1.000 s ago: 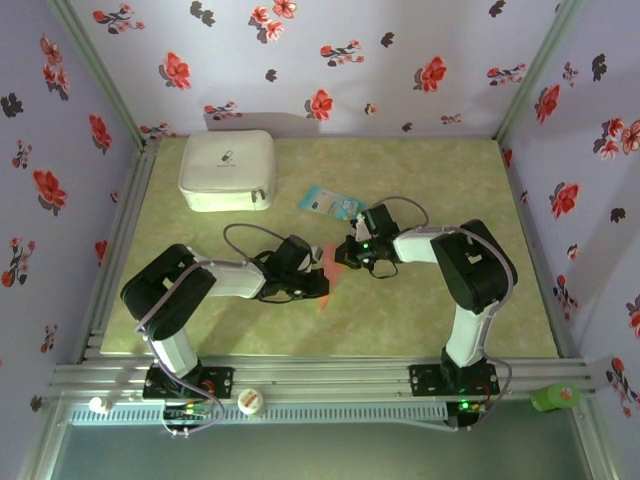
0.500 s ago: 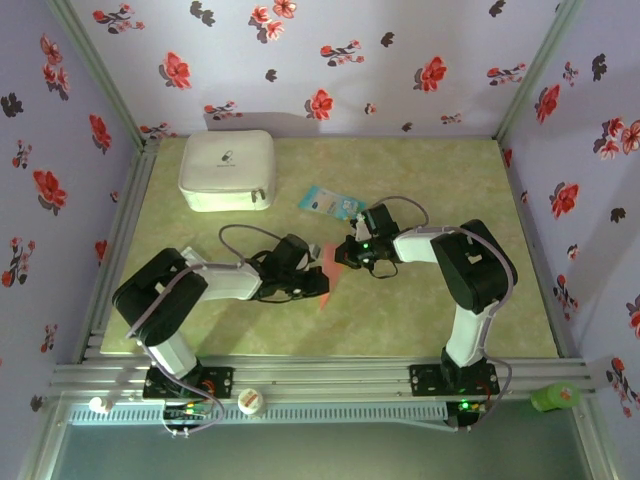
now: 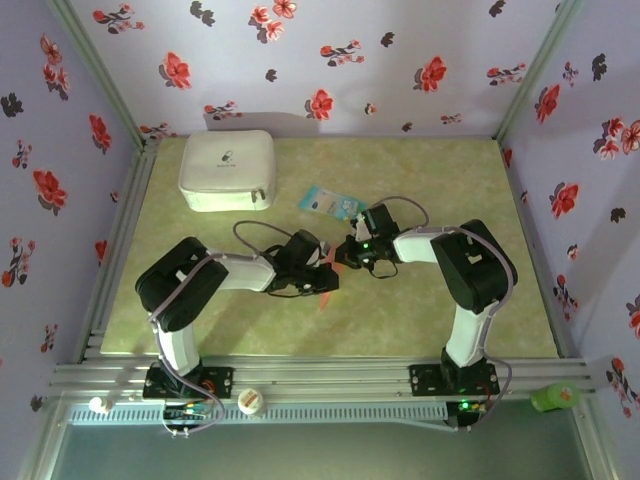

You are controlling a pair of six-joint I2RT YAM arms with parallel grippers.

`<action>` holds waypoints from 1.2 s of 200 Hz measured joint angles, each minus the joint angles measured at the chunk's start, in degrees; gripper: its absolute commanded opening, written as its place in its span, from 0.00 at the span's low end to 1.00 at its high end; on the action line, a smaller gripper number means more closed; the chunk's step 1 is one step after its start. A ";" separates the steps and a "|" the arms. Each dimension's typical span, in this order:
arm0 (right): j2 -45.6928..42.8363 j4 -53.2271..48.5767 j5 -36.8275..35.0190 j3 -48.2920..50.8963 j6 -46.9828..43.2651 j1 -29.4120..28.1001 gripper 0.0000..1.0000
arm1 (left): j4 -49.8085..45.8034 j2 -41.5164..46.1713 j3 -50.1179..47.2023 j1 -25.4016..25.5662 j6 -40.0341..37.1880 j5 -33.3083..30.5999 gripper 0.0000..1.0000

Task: Fold a paper plane with a square sheet of paper (pick it up from the middle)
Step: Fold the wing for the fifth time at the center of the table.

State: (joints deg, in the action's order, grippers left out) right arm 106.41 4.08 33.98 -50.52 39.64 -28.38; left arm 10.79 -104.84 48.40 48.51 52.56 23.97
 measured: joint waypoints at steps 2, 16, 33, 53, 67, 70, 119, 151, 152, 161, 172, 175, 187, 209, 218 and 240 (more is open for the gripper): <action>0.00 0.00 0.00 0.00 0.00 0.00 0.02 | -0.04 0.00 0.00 0.02 -0.02 0.02 0.10; 0.00 0.00 -0.11 0.00 0.00 0.00 0.02 | -0.15 0.02 0.00 0.13 -0.20 -0.04 0.10; 0.00 -0.02 -0.13 0.00 -0.02 0.00 0.01 | -0.72 0.37 -0.13 0.42 -0.48 -0.39 0.10; 0.00 -0.04 -0.17 0.00 -0.02 0.00 0.00 | -2.21 1.88 -1.33 1.07 -0.98 -0.44 0.11; 0.00 -0.07 -0.26 0.00 -0.04 0.00 0.00 | -3.80 3.13 -2.19 1.60 -1.57 -0.39 0.12; 0.00 -0.07 -0.28 0.00 -0.04 0.00 0.00 | -4.11 3.34 -2.36 1.68 -1.62 -0.42 0.12; 0.00 -0.22 -0.35 0.00 -0.17 0.00 0.00 | -9.88 6.95 -4.24 2.78 -4.72 -0.46 0.10; 0.00 -0.24 -0.35 0.00 -0.17 0.00 0.00 | -12.17 9.57 -6.29 3.26 -5.62 -0.63 0.06; 0.00 -0.24 -0.35 0.00 -0.17 0.00 0.00 | -12.24 9.70 -6.36 3.28 -5.64 -0.63 0.06; 0.00 -0.24 -0.35 0.00 -0.17 0.00 0.00 | -13.05 10.40 -6.84 3.50 -5.97 -0.63 0.03; 0.00 -0.24 -0.35 0.00 -0.15 0.00 0.00 | -13.99 11.63 -7.43 3.82 -6.25 -1.31 0.03; 0.00 -0.24 -0.35 0.00 -0.15 0.00 0.00 | -14.14 11.96 -7.65 3.93 -6.23 -1.55 0.03; -0.02 -0.26 -0.35 0.00 -0.15 0.00 0.00 | -14.32 14.40 -8.79 4.07 -6.23 -2.29 0.03; -0.11 -0.28 -0.55 0.00 -0.15 -0.02 0.00 | -12.94 19.06 -9.81 3.69 -5.99 -2.93 0.03; -0.13 -0.28 -0.52 0.00 -0.13 -0.02 0.00 | -10.91 20.15 -9.77 3.19 -5.70 -2.97 0.03; -0.15 -0.28 -0.55 0.00 -0.02 -0.02 0.00 | -7.50 19.21 -8.44 1.09 -4.85 -2.56 0.01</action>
State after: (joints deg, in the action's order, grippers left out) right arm 106.26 3.79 33.43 -50.52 39.62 -28.40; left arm 3.29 -85.62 39.97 49.60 47.70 21.41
